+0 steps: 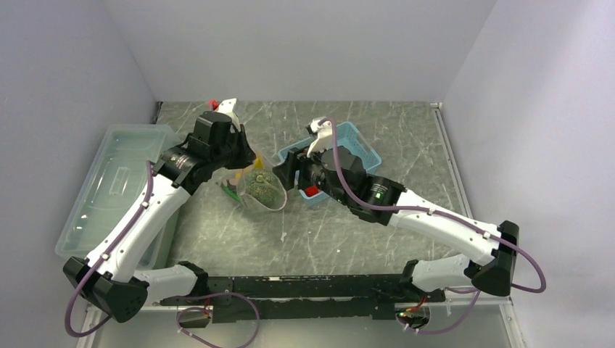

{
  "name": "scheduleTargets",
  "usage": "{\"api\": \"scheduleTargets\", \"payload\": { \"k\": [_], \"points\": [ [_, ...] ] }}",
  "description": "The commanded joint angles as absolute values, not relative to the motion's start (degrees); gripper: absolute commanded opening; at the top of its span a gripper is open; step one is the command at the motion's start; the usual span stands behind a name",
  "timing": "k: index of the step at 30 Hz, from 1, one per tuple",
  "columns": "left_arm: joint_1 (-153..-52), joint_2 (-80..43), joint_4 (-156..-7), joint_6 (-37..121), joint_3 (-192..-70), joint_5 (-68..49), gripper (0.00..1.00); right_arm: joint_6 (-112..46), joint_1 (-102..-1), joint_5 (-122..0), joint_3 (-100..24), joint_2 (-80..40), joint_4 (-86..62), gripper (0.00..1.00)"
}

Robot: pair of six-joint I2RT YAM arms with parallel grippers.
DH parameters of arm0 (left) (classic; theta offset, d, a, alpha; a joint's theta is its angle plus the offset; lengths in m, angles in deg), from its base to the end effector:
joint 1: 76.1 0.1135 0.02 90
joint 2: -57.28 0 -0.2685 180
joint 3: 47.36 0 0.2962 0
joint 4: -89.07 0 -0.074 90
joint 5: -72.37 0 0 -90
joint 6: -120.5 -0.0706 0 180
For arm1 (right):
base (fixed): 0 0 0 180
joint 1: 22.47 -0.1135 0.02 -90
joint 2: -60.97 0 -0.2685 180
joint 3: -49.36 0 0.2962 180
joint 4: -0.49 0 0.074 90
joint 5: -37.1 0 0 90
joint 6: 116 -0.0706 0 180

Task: Place the food in the zip-top bag and seal the zipper
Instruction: Place the fake vegetable in the zipper food storage bag, then adjust the zipper food storage bag at the center of the board.

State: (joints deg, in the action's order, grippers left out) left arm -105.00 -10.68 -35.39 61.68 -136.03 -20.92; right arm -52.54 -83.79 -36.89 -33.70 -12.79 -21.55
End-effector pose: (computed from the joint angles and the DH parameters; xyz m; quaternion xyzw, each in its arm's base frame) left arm 0.2776 -0.1486 0.3846 -0.0309 0.8855 -0.2097 0.4134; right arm 0.1973 0.3202 0.3879 -0.1482 0.7642 0.3505 0.5207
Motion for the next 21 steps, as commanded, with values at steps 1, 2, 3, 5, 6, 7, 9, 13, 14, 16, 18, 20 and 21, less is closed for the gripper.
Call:
{"api": "scheduleTargets", "payload": {
  "k": [1,2,3,5,6,7,9,13,14,16,18,20,21],
  "points": [
    [-105.0,-10.1,-39.1,63.0,-137.7,-20.7,0.0,-53.2,-83.6,-35.9,-30.4,-10.4,-23.5,0.62],
    [-105.0,-10.3,-39.1,63.0,-137.8,-20.6,0.0,-53.7,-83.6,-36.4,-29.8,-10.3,-23.6,0.61],
    [-105.0,-10.4,-39.0,63.0,-137.9,-20.6,0.0,-54.3,-83.6,-36.8,-29.0,-10.5,-23.7,0.6],
    [-105.0,-10.4,-39.1,62.9,-138.0,-20.5,0.0,-55.1,-83.6,-38.2,-27.8,-10.5,-23.4,0.58],
    [-105.0,-10.4,-39.1,62.9,-138.0,-20.6,0.0,-55.5,-83.6,-38.9,-27.3,-10.6,-23.3,0.56],
    [-105.0,-10.4,-39.0,62.8,-138.0,-20.6,0.0,-55.8,-83.6,-39.5,-26.9,-10.9,-23.2,0.55],
    [-105.0,-10.4,-38.9,62.8,-138.0,-20.8,0.0,-56.3,-83.6,-40.5,-26.5,-11.3,-23.2,0.52],
    [-105.0,-10.2,-39.1,62.6,-137.9,-20.9,0.0,-56.8,-83.7,-42.4,-26.3,-13.0,-23.3,0.47],
    [-105.0,-10.2,-39.1,62.6,-138.0,-20.9,0.0,-56.8,-83.6,-42.6,-26.4,-13.5,-23.5,0.46],
    [-105.0,-10.2,-39.1,62.5,-138.1,-20.8,0.0,-56.8,-83.6,-43.0,-26.5,-14.5,-23.7,0.43],
    [-105.0,-10.2,-39.1,62.5,-138.1,-20.8,0.0,-56.7,-83.7,-42.7,-26.8,-15.8,-24.0,0.4],
    [-105.0,-10.1,-39.1,62.4,-138.1,-20.7,0.0,-56.5,-83.7,-42.1,-27.3,-17.0,-24.5,0.36],
    [-105.0,-10.0,-39.1,62.4,-138.1,-20.7,0.0,-56.2,-83.7,-41.9,-27.7,-17.7,-24.9,0.33]
  ]
}}
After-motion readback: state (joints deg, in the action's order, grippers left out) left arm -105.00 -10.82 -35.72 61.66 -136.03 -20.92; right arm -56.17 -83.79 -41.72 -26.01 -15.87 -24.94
